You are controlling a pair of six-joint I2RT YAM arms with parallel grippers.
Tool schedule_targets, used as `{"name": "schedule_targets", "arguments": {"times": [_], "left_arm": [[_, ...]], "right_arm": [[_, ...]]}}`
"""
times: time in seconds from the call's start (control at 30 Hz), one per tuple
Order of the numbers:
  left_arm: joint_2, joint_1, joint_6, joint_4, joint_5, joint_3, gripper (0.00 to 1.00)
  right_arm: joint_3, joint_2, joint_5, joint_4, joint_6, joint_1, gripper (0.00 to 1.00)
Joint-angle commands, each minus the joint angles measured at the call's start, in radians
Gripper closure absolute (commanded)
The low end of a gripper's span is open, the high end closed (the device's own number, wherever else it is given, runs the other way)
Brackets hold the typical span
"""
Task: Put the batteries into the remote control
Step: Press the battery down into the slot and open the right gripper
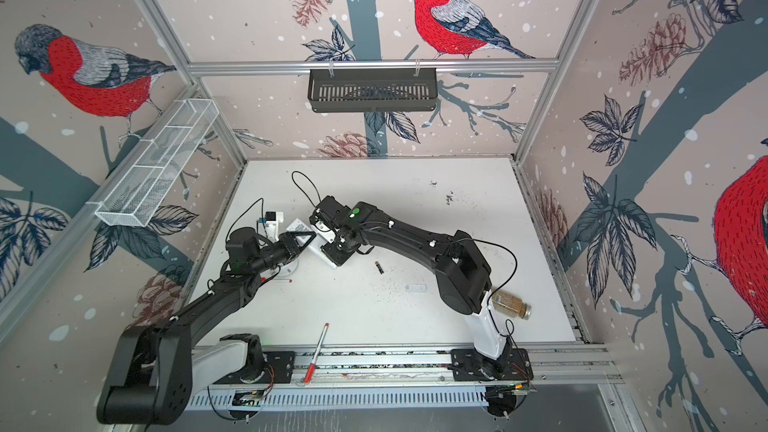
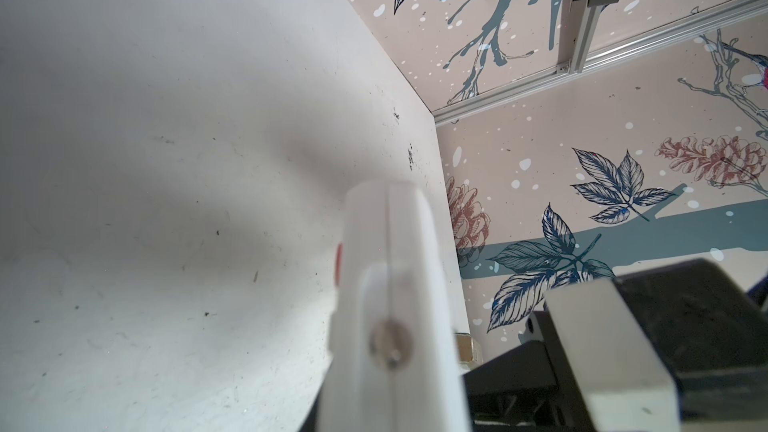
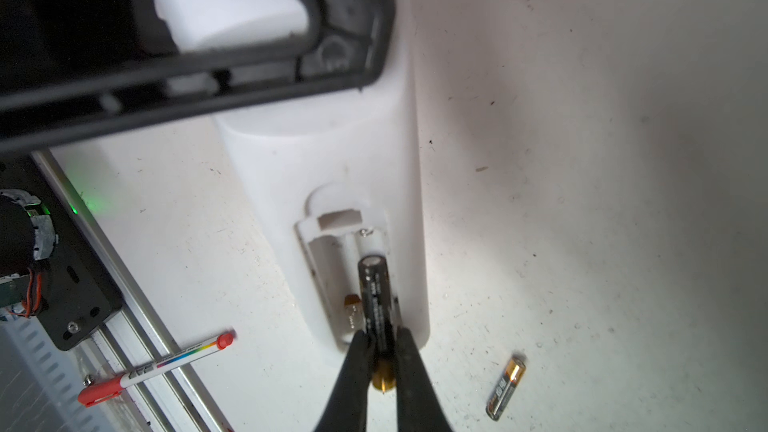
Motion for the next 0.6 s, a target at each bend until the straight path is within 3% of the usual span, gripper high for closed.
{"name": "schedule_targets", "arguments": {"times": [0.0,0.4,0.57], "left_arm": [[0.024,0.009,-0.043,0.064,0.119,0.001,1.0],[0.076,0.025,-0.047,0.091,0.158,0.0,1.0],[0.08,0.026,-0.018,0.06,0.152,0.01,1.0]], "right_arm": [[0.006,0.005,0.072,0.021,0.016,0.0,0.85],[0.005,-0.001,0.105,0.045,0.015,0.002,0.85],[-0.03,-0.067,0.062,0.068,0.004,-0.02,0.75]]}}
